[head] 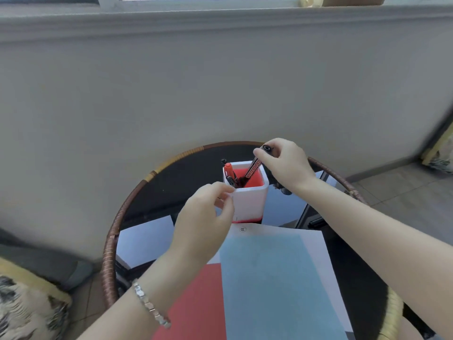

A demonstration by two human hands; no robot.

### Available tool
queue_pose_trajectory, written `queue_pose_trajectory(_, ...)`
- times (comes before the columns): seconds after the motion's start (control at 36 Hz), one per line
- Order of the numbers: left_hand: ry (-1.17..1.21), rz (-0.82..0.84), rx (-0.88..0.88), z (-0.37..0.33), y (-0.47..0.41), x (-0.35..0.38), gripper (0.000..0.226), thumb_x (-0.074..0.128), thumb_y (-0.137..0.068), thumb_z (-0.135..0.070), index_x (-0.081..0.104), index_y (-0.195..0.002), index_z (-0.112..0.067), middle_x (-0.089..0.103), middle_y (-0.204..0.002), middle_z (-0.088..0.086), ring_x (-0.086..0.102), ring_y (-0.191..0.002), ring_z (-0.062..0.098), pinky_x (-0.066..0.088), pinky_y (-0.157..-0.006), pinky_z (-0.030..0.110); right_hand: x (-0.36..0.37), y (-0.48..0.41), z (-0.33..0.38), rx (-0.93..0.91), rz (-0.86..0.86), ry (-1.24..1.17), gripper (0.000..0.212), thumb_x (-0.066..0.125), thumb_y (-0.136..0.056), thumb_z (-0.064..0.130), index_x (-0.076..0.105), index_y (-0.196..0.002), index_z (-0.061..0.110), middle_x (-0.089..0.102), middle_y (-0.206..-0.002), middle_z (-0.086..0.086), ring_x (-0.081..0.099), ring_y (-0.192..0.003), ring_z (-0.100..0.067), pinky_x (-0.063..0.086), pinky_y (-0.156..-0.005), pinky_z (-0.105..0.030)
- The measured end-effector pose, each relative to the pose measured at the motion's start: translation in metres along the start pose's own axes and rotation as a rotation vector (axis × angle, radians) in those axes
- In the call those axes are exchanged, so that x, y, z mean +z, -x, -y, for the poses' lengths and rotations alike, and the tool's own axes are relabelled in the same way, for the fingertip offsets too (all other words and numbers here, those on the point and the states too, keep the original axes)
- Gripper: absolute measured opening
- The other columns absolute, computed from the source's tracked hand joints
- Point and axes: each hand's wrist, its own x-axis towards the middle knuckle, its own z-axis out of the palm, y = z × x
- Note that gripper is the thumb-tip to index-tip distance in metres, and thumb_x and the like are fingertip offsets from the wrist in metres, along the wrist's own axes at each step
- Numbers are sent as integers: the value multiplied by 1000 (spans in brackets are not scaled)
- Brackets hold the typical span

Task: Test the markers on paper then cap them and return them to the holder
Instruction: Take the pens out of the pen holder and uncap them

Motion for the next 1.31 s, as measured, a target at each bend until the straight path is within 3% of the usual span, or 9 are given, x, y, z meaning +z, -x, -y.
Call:
queue_pose_trajectory(0.14, 63, -86, 138, -13, -3, 3, 33, 57, -85, -13, 54, -116, -24, 53, -103, -15, 48, -99, -1, 40, -84, 12, -40, 41, 28, -244, -114, -181, 9, 60, -87, 24, 60, -86, 15, 62, -72, -8, 62, -62, -29, 50, -57, -37)
queue_pose_trajectory(0.22, 46, -42, 170, -26, -6, 13, 39, 54, -89, -18, 45, -127, -20, 47, -118, -12, 40, -111, 2, 30, -94, 10, -57, 68, 40, -311, -112, -268, 4, 58, -85, 25, 59, -86, 21, 62, -72, -6, 60, -65, -30, 52, -62, -44)
queue_pose_trajectory(0.33, 164, 108, 174, -39, -7, 29, 14, 46, -93, -18, 54, -94, -29, 52, -80, -7, 44, -74, 4, 36, -64, 13, -67, 87, 35, -243, -75, -435, 4, 59, -88, 18, 60, -88, 21, 58, -58, 11, 52, -53, -6, 44, -53, -15)
queue_pose_trajectory(0.44, 195, 272, 89, -41, -1, 43, 25, 39, -95, -28, 41, -71, -37, 39, -57, -11, 35, -52, 5, 31, -48, 16, -68, 90, 24, -13, -5, -610, 5, 58, -87, 18, 62, -89, 18, 60, -54, 8, 55, -53, -5, 46, -53, -14)
queue_pose_trajectory(0.56, 176, 350, 83, -44, 4, 48, 24, 36, -95, -34, 41, -72, -31, 48, -57, -18, 40, -51, 3, 31, -47, 17, -58, 92, 10, 114, 142, -518, 10, 60, -87, 22, 66, -82, 17, 61, -56, 11, 54, -53, 0, 48, -54, -11)
queue_pose_trajectory(0.67, 110, 365, 115, -43, 7, 45, 25, 33, -95, -37, 49, -83, -22, 51, -67, -8, 42, -55, 5, 31, -48, 22, -50, 98, 4, 58, 131, -499, 17, 56, -90, 20, 64, -74, 19, 60, -55, 13, 53, -52, 0, 46, -53, -13)
queue_pose_trajectory(0.86, 72, 321, 179, -47, 10, 43, 27, 37, -94, -32, 49, -87, -10, 45, -55, -1, 34, -44, 13, 27, -45, 30, -48, 97, -4, 71, 159, -714, 20, 55, -90, 12, 57, -72, 18, 55, -51, 10, 46, -43, -3, 38, -43, -13)
queue_pose_trajectory(1.14, 144, 345, 181, -56, 2, 50, 25, 44, -93, -30, 43, -73, -15, 38, -50, -7, 33, -43, 9, 24, -41, 19, -59, 90, -21, -4, 251, -836, 15, 59, -80, 28, 62, -66, 25, 59, -57, 6, 48, -45, -5, 39, -43, -13)
queue_pose_trajectory(1.31, 175, 470, 53, -51, 0, 59, 23, 41, -90, -47, 49, -84, -25, 41, -45, -13, 31, -40, 6, 26, -38, 19, -60, 89, -35, 19, 248, -831, 13, 55, -85, 24, 60, -74, 28, 58, -56, 8, 50, -48, -6, 41, -45, -15)
